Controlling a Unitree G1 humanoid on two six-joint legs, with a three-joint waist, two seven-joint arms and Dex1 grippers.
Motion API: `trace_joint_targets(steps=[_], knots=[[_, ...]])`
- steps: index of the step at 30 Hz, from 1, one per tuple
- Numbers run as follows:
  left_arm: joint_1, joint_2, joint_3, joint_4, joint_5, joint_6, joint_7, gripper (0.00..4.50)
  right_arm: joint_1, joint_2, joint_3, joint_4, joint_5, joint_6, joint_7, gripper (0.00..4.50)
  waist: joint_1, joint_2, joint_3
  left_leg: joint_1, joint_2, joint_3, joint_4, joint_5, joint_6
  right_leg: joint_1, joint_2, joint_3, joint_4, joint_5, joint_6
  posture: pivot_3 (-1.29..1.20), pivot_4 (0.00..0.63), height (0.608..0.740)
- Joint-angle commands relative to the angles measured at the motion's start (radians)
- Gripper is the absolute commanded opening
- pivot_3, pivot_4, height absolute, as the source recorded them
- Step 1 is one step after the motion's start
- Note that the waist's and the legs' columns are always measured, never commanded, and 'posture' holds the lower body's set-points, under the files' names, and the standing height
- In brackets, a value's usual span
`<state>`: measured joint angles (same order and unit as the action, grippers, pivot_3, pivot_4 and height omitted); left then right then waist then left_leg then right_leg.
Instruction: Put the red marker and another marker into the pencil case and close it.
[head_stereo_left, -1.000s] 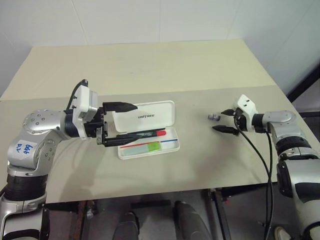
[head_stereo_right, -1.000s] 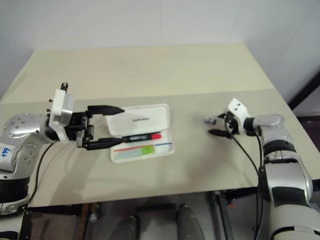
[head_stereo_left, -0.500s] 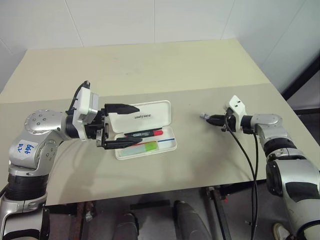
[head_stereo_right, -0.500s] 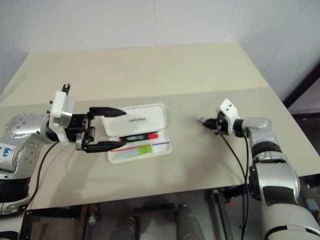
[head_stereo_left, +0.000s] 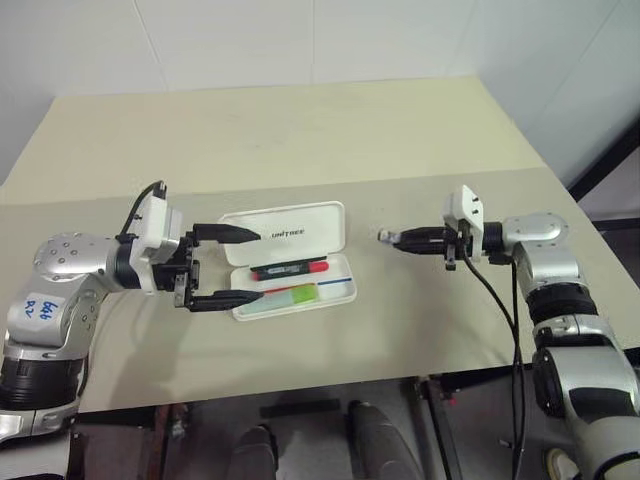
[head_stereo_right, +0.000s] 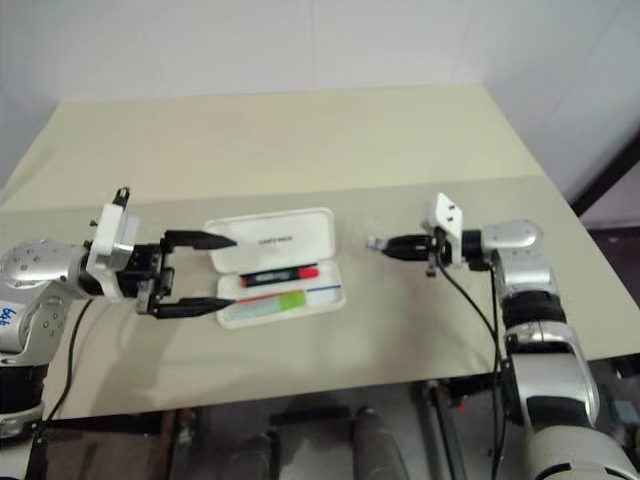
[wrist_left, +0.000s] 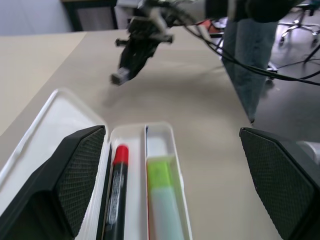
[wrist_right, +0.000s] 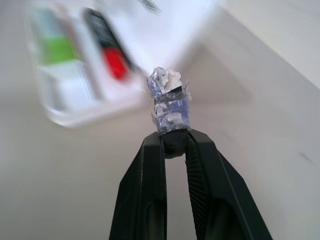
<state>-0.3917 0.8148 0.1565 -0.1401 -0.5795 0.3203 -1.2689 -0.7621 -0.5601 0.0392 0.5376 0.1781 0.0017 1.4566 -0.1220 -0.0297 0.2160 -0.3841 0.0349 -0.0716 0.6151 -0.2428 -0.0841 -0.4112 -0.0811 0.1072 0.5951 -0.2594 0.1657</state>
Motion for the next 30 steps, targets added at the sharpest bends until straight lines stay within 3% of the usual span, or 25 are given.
trace_joint_targets(steps=[1, 6, 15, 30], knots=[[0.009, 0.007, 0.018, -0.009, 0.006, -0.026, 0.003, 4.5, 0.063, 0.011, 0.036, -0.235, 0.067, 0.128, 0.002, 0.25, 0.011, 0.0, 0.0, 0.0, 0.0, 0.0, 0.0, 0.0, 0.0, 0.0, 0.0, 0.0, 0.0, 0.0, 0.0, 0.0, 0.15, 0.74], [0.041, -0.008, 0.003, -0.029, 0.015, -0.037, 0.018, 4.5, 0.147, 0.05, 0.126, -0.408, 0.074, 0.223, -0.044, 0.25, 0.028, 0.0, 0.0, 0.0, 0.0, 0.0, 0.001, 0.0, 0.0, -0.001, 0.0, 0.0, 0.002, 0.0, -0.001, 0.0, 0.15, 0.74], [0.039, -0.016, -0.012, -0.038, 0.018, -0.035, 0.035, 4.5, 0.082, 0.07, 0.185, -0.298, 0.015, 0.188, -0.09, 0.25, 0.042, -0.001, 0.0, -0.001, 0.0, 0.0, 0.003, 0.0, 0.0, -0.001, 0.0, 0.0, 0.001, 0.0, -0.002, 0.0, 0.15, 0.74], [0.051, -0.019, -0.013, -0.057, 0.015, -0.033, 0.061, 4.5, 0.031, 0.043, 0.199, -0.174, -0.018, 0.12, -0.033, 0.25, 0.039, 0.0, 0.0, -0.001, 0.0, 0.0, 0.003, 0.0, 0.001, -0.001, 0.0, 0.0, 0.0, 0.0, -0.001, 0.0, 0.15, 0.74]])
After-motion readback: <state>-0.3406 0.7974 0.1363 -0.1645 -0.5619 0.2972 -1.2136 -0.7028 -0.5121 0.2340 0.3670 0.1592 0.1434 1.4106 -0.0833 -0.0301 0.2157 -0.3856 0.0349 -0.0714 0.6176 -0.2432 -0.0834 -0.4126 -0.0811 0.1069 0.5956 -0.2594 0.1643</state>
